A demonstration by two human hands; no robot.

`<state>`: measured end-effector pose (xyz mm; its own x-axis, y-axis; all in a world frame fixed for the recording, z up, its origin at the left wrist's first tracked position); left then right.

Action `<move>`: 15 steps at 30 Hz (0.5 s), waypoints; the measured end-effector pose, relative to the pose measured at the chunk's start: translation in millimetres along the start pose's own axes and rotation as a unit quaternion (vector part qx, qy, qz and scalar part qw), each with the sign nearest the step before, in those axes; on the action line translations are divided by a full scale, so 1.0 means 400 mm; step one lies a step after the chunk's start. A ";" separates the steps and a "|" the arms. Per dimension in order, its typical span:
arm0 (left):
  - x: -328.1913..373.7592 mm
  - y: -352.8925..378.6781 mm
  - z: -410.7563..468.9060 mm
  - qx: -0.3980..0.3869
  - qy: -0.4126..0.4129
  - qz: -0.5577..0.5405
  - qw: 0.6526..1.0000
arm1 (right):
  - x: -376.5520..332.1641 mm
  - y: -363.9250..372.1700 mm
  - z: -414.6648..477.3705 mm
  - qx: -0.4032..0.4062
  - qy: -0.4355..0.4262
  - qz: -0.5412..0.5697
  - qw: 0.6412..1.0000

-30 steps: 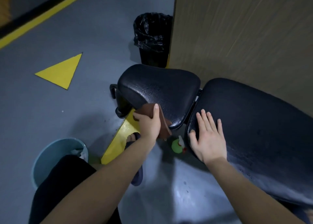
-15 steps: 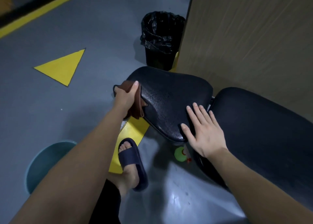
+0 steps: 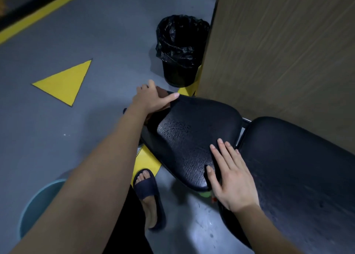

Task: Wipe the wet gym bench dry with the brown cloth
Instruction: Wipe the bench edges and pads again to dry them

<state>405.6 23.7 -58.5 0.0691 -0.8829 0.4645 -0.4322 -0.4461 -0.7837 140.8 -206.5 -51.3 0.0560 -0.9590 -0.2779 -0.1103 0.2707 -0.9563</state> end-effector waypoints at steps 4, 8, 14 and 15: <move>0.086 0.017 0.009 0.052 0.039 0.121 0.990 | 0.001 -0.007 -0.005 0.022 -0.003 0.008 1.000; 0.020 0.001 0.035 0.044 0.026 0.018 0.999 | 0.005 -0.007 0.000 0.027 0.004 0.012 1.000; -0.035 -0.006 0.052 -0.002 -0.041 -0.003 0.999 | 0.007 -0.002 0.000 0.026 0.002 0.019 0.999; -0.001 -0.007 0.053 0.005 -0.018 0.041 0.999 | 0.007 -0.002 0.000 0.025 0.003 0.018 1.000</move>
<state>425.7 22.1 -65.2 0.0657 -0.9211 0.3838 -0.4290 -0.3734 -0.8226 141.0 -209.3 -51.4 0.0464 -0.9493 -0.3111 -0.0625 0.3080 -0.9493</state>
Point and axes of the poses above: each hand's wrist, its own z-axis towards the middle knuckle, its own y-axis out of the palm, x = y × z, the point moved 9 cm from there along z, towards the middle knuckle, and after that the axes turned 10 degrees about -x, right-handed, at the moved point
